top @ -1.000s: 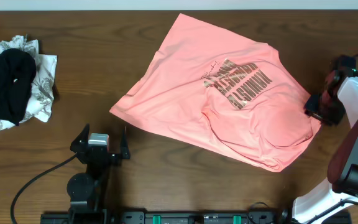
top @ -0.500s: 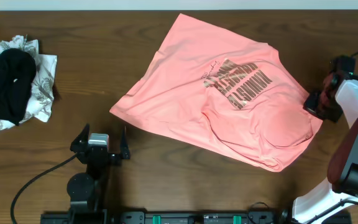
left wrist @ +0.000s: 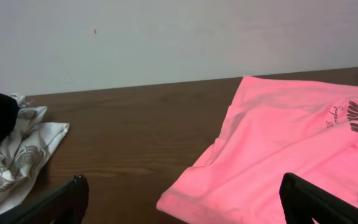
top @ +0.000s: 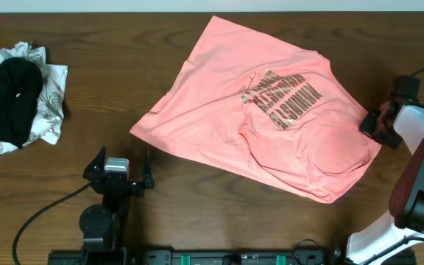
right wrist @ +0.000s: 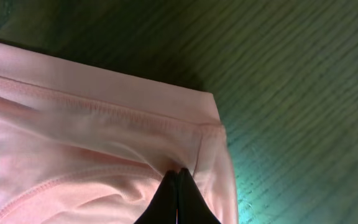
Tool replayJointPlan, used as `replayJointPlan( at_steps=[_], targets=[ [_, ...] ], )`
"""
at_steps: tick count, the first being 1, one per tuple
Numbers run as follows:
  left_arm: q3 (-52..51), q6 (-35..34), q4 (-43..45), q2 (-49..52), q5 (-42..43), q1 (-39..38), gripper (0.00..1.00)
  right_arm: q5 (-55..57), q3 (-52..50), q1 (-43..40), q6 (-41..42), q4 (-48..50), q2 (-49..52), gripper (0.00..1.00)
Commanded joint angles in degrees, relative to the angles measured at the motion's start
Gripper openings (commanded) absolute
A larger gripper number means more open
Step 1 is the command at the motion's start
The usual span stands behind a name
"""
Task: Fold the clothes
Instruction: 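Release the t-shirt and move the right gripper to its right edge, then grasp the pink t-shirt right hem and pull it rightward to flatten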
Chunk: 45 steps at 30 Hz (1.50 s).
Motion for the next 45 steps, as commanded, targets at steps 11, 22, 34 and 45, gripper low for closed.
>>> replayJointPlan(
  at_steps=[11,22,34,45],
  targets=[
    [-1.0,0.3,-1.9,-0.4,0.6,0.3,0.98,1.8,-1.0,-0.7,-3.5,6.2,2.1,0.01],
    [-1.0,0.3,-1.9,-0.4,0.6,0.3,0.98,0.8,5.7,-1.1,-4.7,-1.5,3.5,0.01],
    [-1.0,0.3,-1.9,-0.4,0.6,0.3,0.98,-4.0,17.7,-0.9,-2.1,-17.0,3.6,0.01],
    [-1.0,0.3,-1.9,-0.4,0.6,0.3,0.98,-5.5,7.4,-0.9,1.4,-13.3,3.7,0.01]
  ],
)
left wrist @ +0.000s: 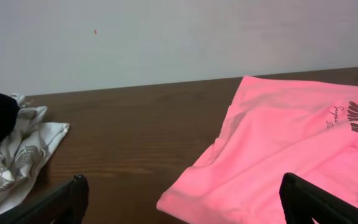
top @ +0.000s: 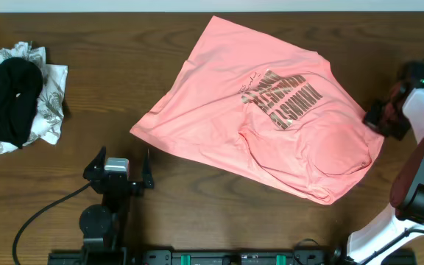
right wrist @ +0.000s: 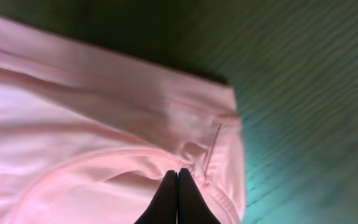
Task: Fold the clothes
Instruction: 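Grasp the pink t-shirt right hem and pull it rightward to flatten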
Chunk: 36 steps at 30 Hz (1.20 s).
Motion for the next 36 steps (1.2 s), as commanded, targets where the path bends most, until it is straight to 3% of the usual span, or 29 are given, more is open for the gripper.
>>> replayJointPlan(
  at_steps=[1,16,28,36],
  targets=[
    [-1.0,0.3,-1.9,-0.4,0.6,0.3,0.98,-1.8,-4.3,-0.5,2.0,2.4,0.2,0.01],
    [-1.0,0.3,-1.9,-0.4,0.6,0.3,0.98,3.7,-9.1,-0.7,-0.7,14.9,1.7,0.01],
    [-1.0,0.3,-1.9,-0.4,0.6,0.3,0.98,3.7,-8.6,-2.3,-9.0,35.7,11.2,0.01],
    [-1.0,0.3,-1.9,-0.4,0.6,0.3,0.98,1.2,-4.3,-3.8,-13.7,45.6,12.2,0.01]
  ],
)
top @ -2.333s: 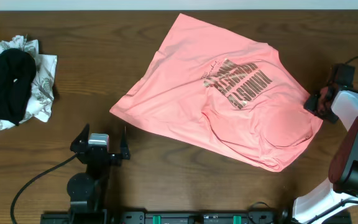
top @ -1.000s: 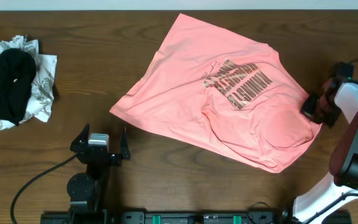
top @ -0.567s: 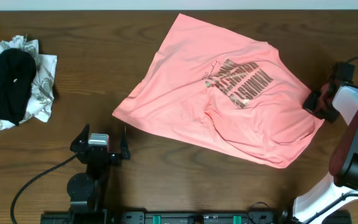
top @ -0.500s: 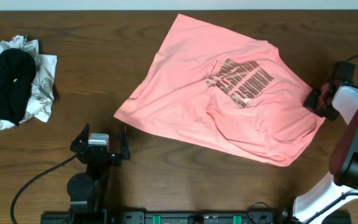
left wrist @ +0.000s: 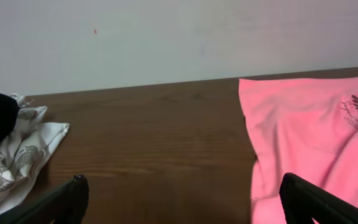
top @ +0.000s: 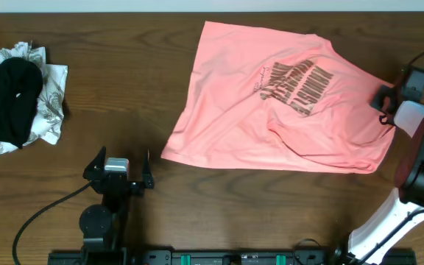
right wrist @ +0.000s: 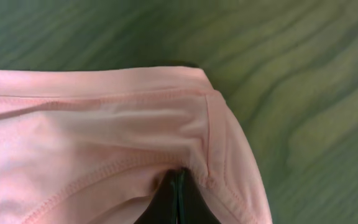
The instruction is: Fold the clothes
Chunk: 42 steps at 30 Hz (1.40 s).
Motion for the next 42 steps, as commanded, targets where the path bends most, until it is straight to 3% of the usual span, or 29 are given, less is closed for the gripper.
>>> replayJointPlan(
  at_steps=[1,8,12,15,19,21,26,30,36,42],
  targets=[
    [-1.0,0.3,-1.9,-0.4,0.6,0.3,0.98,-3.2,1.7,-0.9,-4.7,1.3,3.1,0.01],
    [-1.0,0.3,-1.9,-0.4,0.6,0.3,0.98,-5.9,5.9,0.7,-12.2,8.2,3.1,0.01],
    [-1.0,0.3,-1.9,-0.4,0.6,0.3,0.98,-9.0,11.0,1.6,-14.4,5.3,3.0,0.01],
    [-1.0,0.3,-1.9,-0.4,0.6,0.3,0.98,-12.2,17.2,2.3,-13.7,-6.3,1.6,0.03],
    [-1.0,0.3,-1.9,-0.4,0.6,0.3,0.98,-16.4,24.5,3.2,-10.6,-22.3,-0.7,0.29],
    [-1.0,0.3,-1.9,-0.4,0.6,0.3,0.98,-18.1,27.4,3.5,-8.9,-31.3,-1.9,0.35],
    [-1.0,0.3,-1.9,-0.4,0.6,0.3,0.98,-18.5,28.9,4.5,-6.5,-50.4,-4.5,0.49],
    [-1.0,0.3,-1.9,-0.4,0.7,0.3,0.98,-17.4,27.6,5.4,-6.6,-60.2,-4.4,0.57],
    [-1.0,0.3,-1.9,-0.4,0.6,0.3,0.98,-8.7,20.0,5.7,8.5,-62.1,-4.4,0.58],
    [-1.0,0.3,-1.9,-0.4,0.6,0.3,0.98,-8.4,13.8,5.6,11.3,-61.5,-4.4,0.48]
  ],
)
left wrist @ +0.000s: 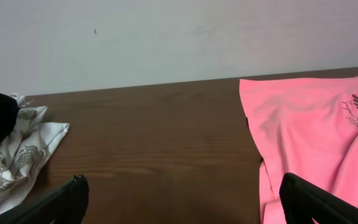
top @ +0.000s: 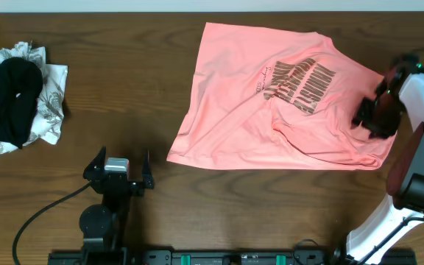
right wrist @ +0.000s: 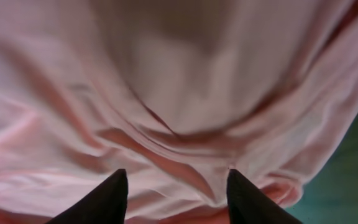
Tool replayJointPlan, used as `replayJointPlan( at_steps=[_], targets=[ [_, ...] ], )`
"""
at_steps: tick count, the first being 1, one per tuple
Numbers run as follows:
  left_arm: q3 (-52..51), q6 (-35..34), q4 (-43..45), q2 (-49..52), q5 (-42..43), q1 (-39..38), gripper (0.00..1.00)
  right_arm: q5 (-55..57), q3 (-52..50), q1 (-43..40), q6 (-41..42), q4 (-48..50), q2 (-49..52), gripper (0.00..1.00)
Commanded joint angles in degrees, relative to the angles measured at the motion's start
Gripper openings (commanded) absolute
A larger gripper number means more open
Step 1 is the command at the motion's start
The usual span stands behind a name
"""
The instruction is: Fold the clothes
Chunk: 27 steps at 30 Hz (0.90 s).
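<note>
A pink T-shirt (top: 271,103) with a dark print lies spread on the right half of the table, wrinkled near its right side. My right gripper (top: 370,118) hovers over the shirt's right edge, open, with rumpled pink cloth (right wrist: 179,124) below its fingers (right wrist: 107,199) and nothing held. My left gripper (top: 118,177) rests open near the front edge, left of the shirt (left wrist: 316,124); its fingertips (left wrist: 67,196) frame bare wood.
A heap of black and white patterned clothes (top: 13,96) lies at the far left edge, seen also in the left wrist view as patterned cloth (left wrist: 11,155). A white wall (left wrist: 179,37) stands behind the brown wooden table (top: 124,66).
My right gripper has opened and let go of the shirt's right hem. It now sits a little inward over the shirt's right side. The shirt's lower left corner has shifted slightly.
My right gripper was shut on the shirt's right corner while the shirt lay slanted mid-table. It stayed shut there, then the shirt lay farther right and back, squarer and flatter. Now the gripper is open above the cloth. The left arm never moved.
</note>
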Motion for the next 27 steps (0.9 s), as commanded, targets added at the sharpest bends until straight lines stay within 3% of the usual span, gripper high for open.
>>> replayJointPlan(
  at_steps=[1,12,27],
  targets=[
    [-1.0,0.3,-1.9,-0.4,0.6,0.3,0.98,2.0,-1.8,0.2,4.2,0.2,-0.3,0.47],
    [-1.0,0.3,-1.9,-0.4,0.6,0.3,0.98,7.2,-3.1,0.2,6.4,-4.0,-0.4,0.49],
    [-1.0,0.3,-1.9,-0.4,0.6,0.3,0.98,7.1,-8.3,0.3,6.3,3.1,-0.4,0.46]
  ],
)
